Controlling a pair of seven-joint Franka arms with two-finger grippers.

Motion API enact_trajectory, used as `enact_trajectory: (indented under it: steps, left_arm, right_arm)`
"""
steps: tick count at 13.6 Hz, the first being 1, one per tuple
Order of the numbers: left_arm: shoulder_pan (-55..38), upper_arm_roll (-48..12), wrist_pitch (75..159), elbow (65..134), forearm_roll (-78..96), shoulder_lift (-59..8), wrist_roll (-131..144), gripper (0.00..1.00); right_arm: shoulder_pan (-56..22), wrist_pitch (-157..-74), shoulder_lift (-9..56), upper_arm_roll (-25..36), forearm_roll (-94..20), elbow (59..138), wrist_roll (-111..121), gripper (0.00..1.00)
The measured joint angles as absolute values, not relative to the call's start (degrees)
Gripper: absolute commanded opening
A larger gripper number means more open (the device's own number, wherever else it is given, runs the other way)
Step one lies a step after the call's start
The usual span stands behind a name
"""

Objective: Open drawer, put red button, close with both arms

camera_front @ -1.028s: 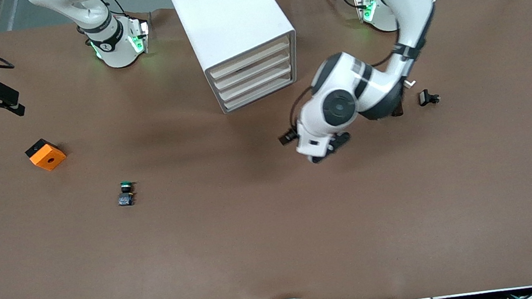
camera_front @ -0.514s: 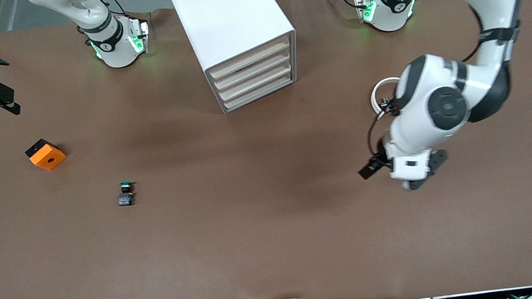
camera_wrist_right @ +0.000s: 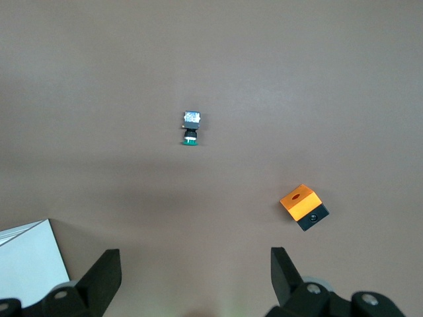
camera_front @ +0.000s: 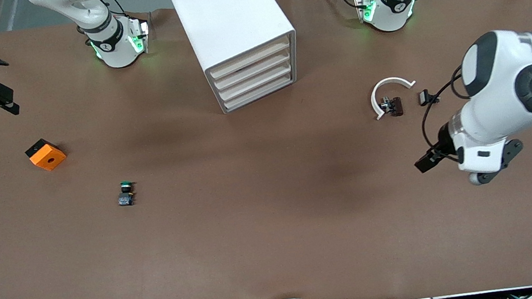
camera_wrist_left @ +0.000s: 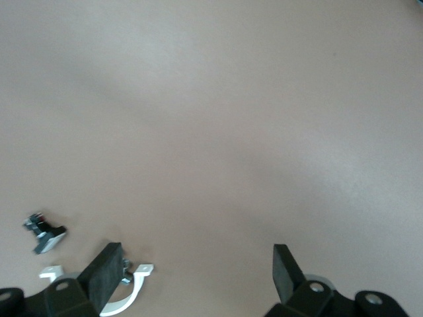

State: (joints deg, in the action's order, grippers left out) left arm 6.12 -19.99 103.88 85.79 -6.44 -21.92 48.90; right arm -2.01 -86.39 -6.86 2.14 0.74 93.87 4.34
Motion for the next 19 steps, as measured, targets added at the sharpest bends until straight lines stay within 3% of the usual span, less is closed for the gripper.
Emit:
enact_trajectory:
  steps: [6,10,14,19]
  left_arm:
    - [9.8,-19.7,96.8,80.6,-6.5,-15.9,37.2,1.00]
    - [7.6,-13.5,92.0,80.6,-6.2,-8.9,22.4,1.00]
    - [2.7,-4.2,89.6,85.3,-0.5,-0.6,11.0,1.00]
    - [2.3,-2.8,89.6,90.8,0.1,4.5,7.5,1.00]
  right_arm:
    - [-2.0,-86.5,-6.5,2.1,1.3,93.9,8.1,1.00]
    - [-2.0,-86.0,-6.0,2.1,1.3,93.9,8.6,1.00]
    - [-2.0,-85.8,-5.9,2.0,1.3,93.9,8.7,1.00]
    - [-2.0,-82.9,-5.9,1.8,1.3,93.8,7.5,1.00]
